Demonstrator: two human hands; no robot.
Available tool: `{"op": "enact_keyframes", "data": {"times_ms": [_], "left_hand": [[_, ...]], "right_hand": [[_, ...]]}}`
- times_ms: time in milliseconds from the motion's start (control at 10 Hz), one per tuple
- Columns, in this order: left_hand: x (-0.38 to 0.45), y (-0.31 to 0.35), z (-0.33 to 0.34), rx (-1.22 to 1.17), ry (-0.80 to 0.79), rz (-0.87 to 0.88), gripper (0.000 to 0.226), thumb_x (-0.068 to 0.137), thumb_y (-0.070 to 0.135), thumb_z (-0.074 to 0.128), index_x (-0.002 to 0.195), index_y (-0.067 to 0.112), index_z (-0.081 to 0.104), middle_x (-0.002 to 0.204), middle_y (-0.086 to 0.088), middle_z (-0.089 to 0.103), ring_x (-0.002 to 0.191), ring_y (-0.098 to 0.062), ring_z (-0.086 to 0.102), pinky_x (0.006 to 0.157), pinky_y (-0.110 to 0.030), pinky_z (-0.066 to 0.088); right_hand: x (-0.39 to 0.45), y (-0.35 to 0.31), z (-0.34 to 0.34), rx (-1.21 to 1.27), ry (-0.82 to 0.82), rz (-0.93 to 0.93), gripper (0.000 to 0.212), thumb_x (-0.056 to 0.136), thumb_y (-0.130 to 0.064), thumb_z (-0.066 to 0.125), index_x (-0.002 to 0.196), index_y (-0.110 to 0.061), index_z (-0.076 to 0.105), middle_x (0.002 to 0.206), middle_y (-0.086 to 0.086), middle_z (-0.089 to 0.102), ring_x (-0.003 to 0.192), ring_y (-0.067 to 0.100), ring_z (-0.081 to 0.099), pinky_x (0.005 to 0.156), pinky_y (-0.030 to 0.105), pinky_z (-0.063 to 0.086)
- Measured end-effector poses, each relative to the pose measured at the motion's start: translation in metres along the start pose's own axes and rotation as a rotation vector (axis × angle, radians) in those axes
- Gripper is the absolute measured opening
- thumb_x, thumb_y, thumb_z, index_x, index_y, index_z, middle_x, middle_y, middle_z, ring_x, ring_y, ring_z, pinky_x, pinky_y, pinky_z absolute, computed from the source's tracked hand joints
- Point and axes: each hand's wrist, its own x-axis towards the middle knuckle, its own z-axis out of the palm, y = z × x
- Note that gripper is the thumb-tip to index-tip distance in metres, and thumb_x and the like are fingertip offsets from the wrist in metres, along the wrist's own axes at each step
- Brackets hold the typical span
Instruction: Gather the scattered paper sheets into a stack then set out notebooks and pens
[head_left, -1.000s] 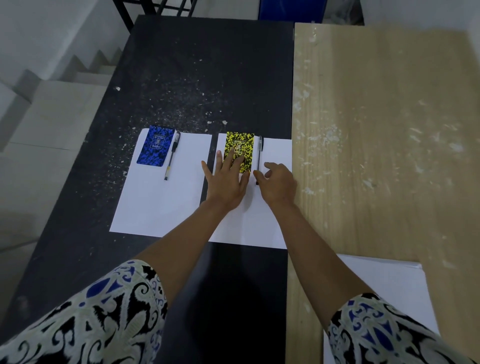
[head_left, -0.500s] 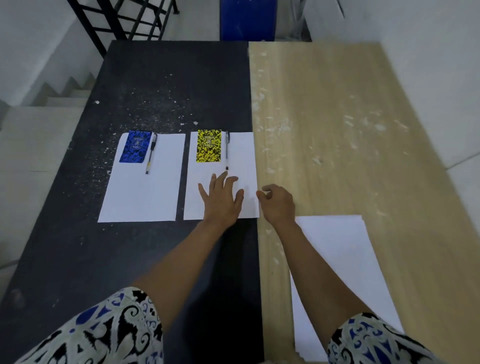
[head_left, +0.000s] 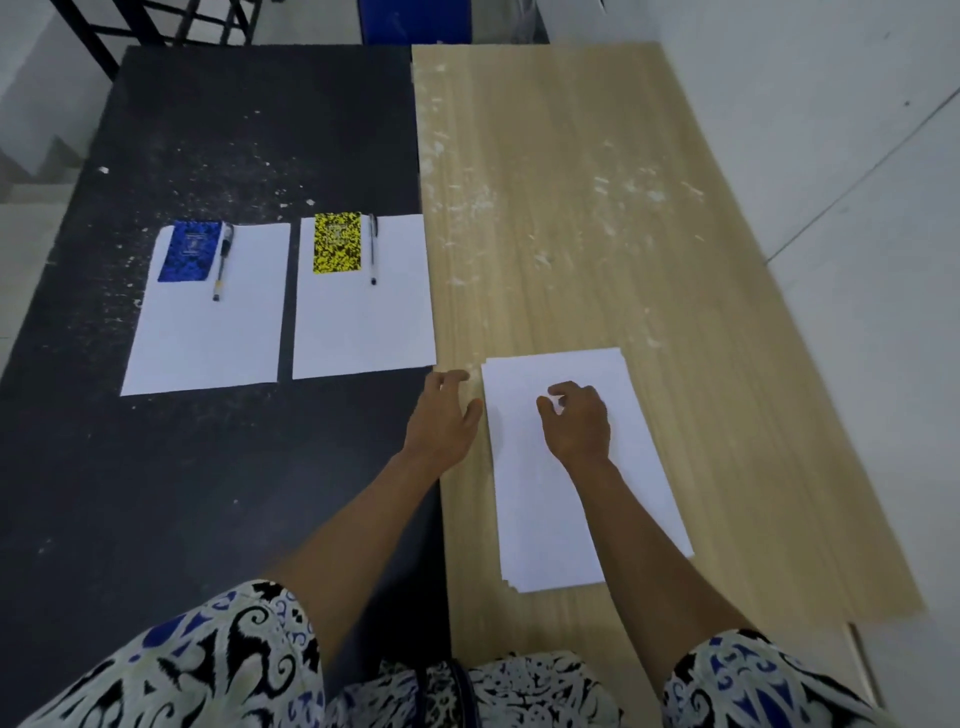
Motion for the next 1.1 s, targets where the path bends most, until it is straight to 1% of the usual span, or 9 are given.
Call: {"op": "enact_keyframes", "data": {"times_ms": [100, 300, 400, 500, 600, 800, 900, 1000, 1100], "left_hand": [[-0.018, 0.009, 0.018, 0.001, -0.107, -0.139, 0.049, 0.098, 0.033, 0.05, 0.141, 0.014, 0.035, 0.138, -0.01, 0.037, 0.102, -0.025, 0.058, 0.084, -0.037, 0.047], [-0.04, 0.029, 0.046, 0.166, -0.202, -0.373, 0.056, 0.098, 0.04, 0.046, 0.138, 0.005, 0.03, 0.136, -0.015, 0.039, 0.114, -0.034, 0.051, 0.085, -0.039, 0.043], [-0.048, 0.038, 0.059, 0.134, -0.306, -0.47, 0.073, 0.096, 0.046, 0.047, 0.147, 0.004, 0.016, 0.147, -0.018, 0.029, 0.125, -0.035, 0.045, 0.096, -0.04, 0.045], [-0.054, 0.045, 0.067, 0.078, -0.333, -0.544, 0.08, 0.093, 0.05, 0.05, 0.15, 0.007, 0.013, 0.148, -0.017, 0.029, 0.123, -0.035, 0.049, 0.095, -0.044, 0.05], [-0.06, 0.055, 0.072, 0.117, -0.319, -0.536, 0.076, 0.092, 0.048, 0.052, 0.147, 0.008, 0.02, 0.142, -0.015, 0.039, 0.114, -0.033, 0.055, 0.08, -0.038, 0.056], [-0.063, 0.058, 0.067, 0.071, -0.32, -0.5, 0.073, 0.093, 0.036, 0.052, 0.152, 0.017, 0.013, 0.135, -0.012, 0.047, 0.101, -0.031, 0.06, 0.073, -0.035, 0.054], [-0.067, 0.065, 0.06, 0.03, -0.337, -0.493, 0.072, 0.095, 0.034, 0.053, 0.152, 0.016, 0.012, 0.136, -0.012, 0.048, 0.102, -0.029, 0.058, 0.068, -0.033, 0.05], [-0.066, 0.064, 0.056, -0.013, -0.38, -0.516, 0.072, 0.095, 0.036, 0.055, 0.151, 0.016, 0.016, 0.141, -0.011, 0.044, 0.113, -0.031, 0.054, 0.079, -0.037, 0.048], [-0.068, 0.067, 0.051, -0.03, -0.398, -0.52, 0.067, 0.094, 0.035, 0.056, 0.149, 0.016, 0.022, 0.139, -0.009, 0.046, 0.112, -0.03, 0.052, 0.086, -0.041, 0.046]], "right_hand": [[-0.009, 0.027, -0.02, -0.149, 0.039, 0.075, 0.037, 0.091, -0.031, 0.059, 0.124, -0.015, 0.054, 0.125, 0.012, 0.048, 0.114, 0.031, 0.049, 0.088, 0.042, 0.043], [-0.023, 0.076, -0.047, -0.305, 0.065, 0.353, 0.058, 0.089, -0.043, 0.055, 0.133, -0.009, 0.038, 0.136, 0.018, 0.036, 0.122, 0.037, 0.037, 0.095, 0.049, 0.039], [-0.03, 0.093, -0.057, -0.318, 0.007, 0.361, 0.058, 0.091, -0.045, 0.051, 0.13, -0.004, 0.038, 0.134, 0.017, 0.036, 0.12, 0.035, 0.039, 0.093, 0.047, 0.04], [-0.036, 0.103, -0.062, -0.276, -0.056, 0.296, 0.056, 0.094, -0.043, 0.049, 0.131, -0.002, 0.039, 0.134, 0.016, 0.036, 0.119, 0.035, 0.041, 0.091, 0.046, 0.043], [-0.038, 0.108, -0.07, -0.255, -0.133, 0.223, 0.055, 0.097, -0.041, 0.046, 0.135, -0.002, 0.036, 0.135, 0.018, 0.037, 0.122, 0.036, 0.041, 0.093, 0.043, 0.041], [-0.036, 0.111, -0.08, -0.232, -0.234, 0.192, 0.057, 0.098, -0.041, 0.044, 0.14, -0.005, 0.032, 0.14, 0.017, 0.035, 0.126, 0.035, 0.039, 0.099, 0.042, 0.038], [-0.034, 0.111, -0.084, -0.186, -0.28, 0.194, 0.062, 0.098, -0.043, 0.043, 0.149, -0.015, 0.024, 0.144, 0.016, 0.03, 0.13, 0.035, 0.035, 0.102, 0.043, 0.037], [-0.032, 0.112, -0.086, -0.182, -0.31, 0.185, 0.063, 0.098, -0.046, 0.042, 0.151, -0.02, 0.021, 0.147, 0.016, 0.027, 0.132, 0.034, 0.034, 0.104, 0.044, 0.036], [-0.032, 0.111, -0.087, -0.192, -0.313, 0.191, 0.065, 0.096, -0.048, 0.043, 0.151, -0.022, 0.021, 0.148, 0.015, 0.027, 0.133, 0.035, 0.033, 0.107, 0.047, 0.036]]}}
